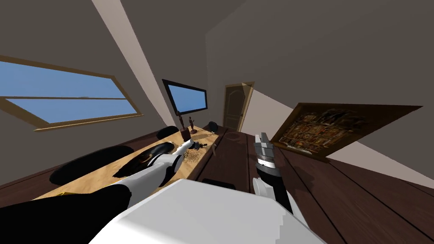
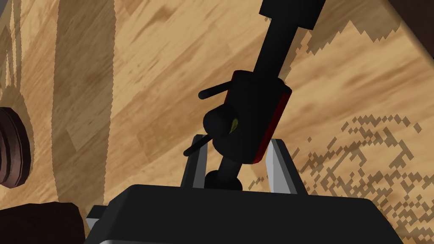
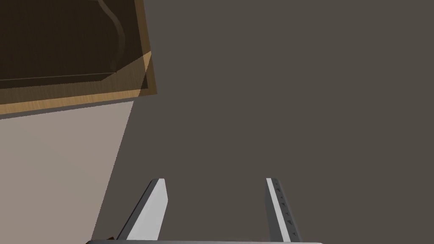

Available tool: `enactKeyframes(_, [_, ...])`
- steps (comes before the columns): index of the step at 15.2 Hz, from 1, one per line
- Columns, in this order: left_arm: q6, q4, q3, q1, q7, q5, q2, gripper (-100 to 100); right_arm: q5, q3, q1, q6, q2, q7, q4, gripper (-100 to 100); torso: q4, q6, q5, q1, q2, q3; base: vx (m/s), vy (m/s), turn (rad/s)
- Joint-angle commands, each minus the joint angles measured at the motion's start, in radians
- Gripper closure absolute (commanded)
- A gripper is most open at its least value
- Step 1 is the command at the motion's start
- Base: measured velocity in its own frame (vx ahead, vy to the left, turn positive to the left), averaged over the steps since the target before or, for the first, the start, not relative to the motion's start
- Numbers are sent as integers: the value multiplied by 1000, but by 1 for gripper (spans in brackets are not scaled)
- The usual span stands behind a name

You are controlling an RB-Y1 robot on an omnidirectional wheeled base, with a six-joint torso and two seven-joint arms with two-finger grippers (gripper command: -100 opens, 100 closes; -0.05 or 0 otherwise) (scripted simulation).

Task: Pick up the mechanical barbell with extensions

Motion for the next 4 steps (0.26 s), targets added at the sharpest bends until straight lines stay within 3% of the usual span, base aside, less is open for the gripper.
enactKeyframes(1, [5,26,39,-15,-50,0,-4,100,0,0,0,0,0,0,0,0,0,0,0,0,0,0,28,-57,137])
enactKeyframes(2, [5,26,39,-15,-73,0,-4,100,0,0,0,0,0,0,0,0,0,1,0,0,0,0,12,-31,32])
enactKeyframes(4, [4,27,36,-14,-61,1,-4,100,0,0,0,0,0,0,0,0,1,2,0,2,1,1,0,-6,-21])
